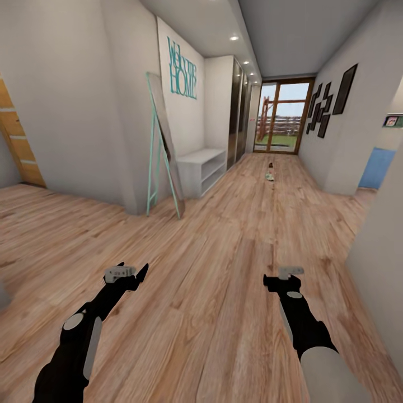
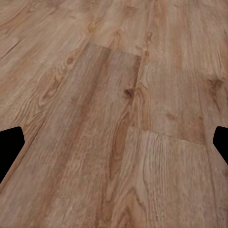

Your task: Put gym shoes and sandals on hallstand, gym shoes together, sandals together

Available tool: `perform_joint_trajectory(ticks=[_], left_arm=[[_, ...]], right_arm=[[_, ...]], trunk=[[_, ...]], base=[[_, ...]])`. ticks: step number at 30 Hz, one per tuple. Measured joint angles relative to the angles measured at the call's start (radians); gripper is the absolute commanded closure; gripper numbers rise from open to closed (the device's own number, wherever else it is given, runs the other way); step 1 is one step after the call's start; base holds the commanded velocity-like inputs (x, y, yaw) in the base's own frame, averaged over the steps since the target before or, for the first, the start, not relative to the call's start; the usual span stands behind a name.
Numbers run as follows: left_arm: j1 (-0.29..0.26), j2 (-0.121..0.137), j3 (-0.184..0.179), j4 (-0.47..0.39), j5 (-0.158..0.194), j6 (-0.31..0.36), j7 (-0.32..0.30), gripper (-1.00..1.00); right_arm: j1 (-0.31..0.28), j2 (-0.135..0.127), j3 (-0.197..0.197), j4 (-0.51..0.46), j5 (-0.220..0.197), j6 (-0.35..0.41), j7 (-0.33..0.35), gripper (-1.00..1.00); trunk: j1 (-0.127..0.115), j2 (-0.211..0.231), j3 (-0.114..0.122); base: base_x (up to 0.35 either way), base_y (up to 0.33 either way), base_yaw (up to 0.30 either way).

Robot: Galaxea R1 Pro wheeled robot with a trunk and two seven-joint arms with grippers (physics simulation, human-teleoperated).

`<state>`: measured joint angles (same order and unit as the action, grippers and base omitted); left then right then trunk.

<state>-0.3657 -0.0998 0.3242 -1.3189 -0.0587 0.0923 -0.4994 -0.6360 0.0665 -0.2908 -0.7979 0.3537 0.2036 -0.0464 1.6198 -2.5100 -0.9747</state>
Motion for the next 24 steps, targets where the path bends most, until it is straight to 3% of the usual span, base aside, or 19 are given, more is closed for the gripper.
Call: perform_joint_trajectory(ticks=[6, 19, 24], left_arm=[[0.000, 0.000, 0.000, 0.000, 0.001, 0.000, 0.000, -1.00], [0.000, 0.000, 0.000, 0.002, 0.002, 0.000, 0.000, -1.00], [0.000, 0.000, 0.000, 0.001, 0.002, 0.000, 0.000, -1.00]], right_arm=[[0.000, 0.000, 0.000, 0.000, 0.000, 0.000, 0.001, -1.00], [0.001, 0.000, 0.000, 0.000, 0.000, 0.000, 0.002, -1.00], [0.000, 0.000, 0.000, 0.000, 0.000, 0.000, 0.001, -1.00]], trunk=[[0.000, 0.000, 0.000], [0.000, 0.000, 0.000], [0.000, 0.000, 0.000]], base=[[0.345, -0.126, -0.047], [0.347, -0.083, -0.274], [0.349, -0.012, -0.095]])
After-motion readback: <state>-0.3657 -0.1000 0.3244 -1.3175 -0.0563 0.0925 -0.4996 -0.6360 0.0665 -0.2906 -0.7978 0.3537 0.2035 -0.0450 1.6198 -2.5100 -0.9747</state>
